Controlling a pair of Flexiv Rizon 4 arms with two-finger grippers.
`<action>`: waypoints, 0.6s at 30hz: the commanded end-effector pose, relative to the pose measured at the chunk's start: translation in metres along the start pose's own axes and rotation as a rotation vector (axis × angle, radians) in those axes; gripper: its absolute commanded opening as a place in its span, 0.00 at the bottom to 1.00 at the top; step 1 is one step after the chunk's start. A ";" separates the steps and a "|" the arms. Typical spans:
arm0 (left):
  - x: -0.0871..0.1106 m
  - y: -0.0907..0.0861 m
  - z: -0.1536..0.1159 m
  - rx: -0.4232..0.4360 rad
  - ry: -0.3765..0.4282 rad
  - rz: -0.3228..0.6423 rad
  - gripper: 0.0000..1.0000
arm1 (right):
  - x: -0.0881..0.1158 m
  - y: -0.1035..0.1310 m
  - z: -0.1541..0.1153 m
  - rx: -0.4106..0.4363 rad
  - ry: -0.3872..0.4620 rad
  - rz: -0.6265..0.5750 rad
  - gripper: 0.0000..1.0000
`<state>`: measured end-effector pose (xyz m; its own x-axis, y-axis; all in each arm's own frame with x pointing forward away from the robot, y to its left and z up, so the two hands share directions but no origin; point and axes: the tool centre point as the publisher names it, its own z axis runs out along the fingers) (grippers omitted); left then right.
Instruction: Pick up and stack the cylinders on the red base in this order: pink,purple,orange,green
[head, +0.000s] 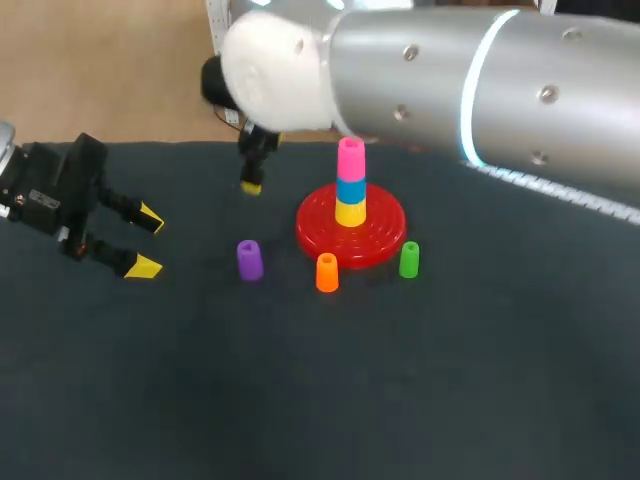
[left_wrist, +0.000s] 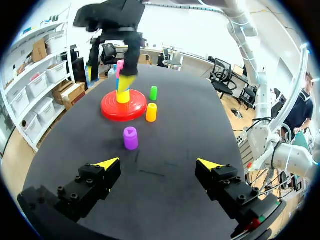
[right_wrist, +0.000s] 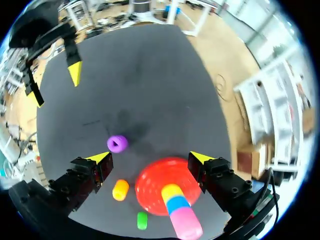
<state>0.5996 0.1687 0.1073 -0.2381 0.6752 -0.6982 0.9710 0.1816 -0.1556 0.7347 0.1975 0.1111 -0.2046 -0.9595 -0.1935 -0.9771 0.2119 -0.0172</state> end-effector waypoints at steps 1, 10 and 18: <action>0.002 0.000 0.000 -0.001 -0.003 0.003 1.00 | -0.023 -0.001 0.022 -0.141 0.011 -0.076 1.00; 0.002 0.000 0.000 -0.001 -0.003 0.003 1.00 | -0.029 0.021 0.043 -0.224 0.083 -0.120 1.00; 0.002 0.000 0.000 -0.001 -0.003 0.003 1.00 | -0.011 0.044 0.059 -0.181 0.114 -0.120 1.00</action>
<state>0.5996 0.1687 0.1073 -0.2381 0.6752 -0.6982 0.9710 0.1816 -0.1556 0.6999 0.2287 0.0576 -0.0808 -0.9927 -0.0900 -0.9866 0.0668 0.1485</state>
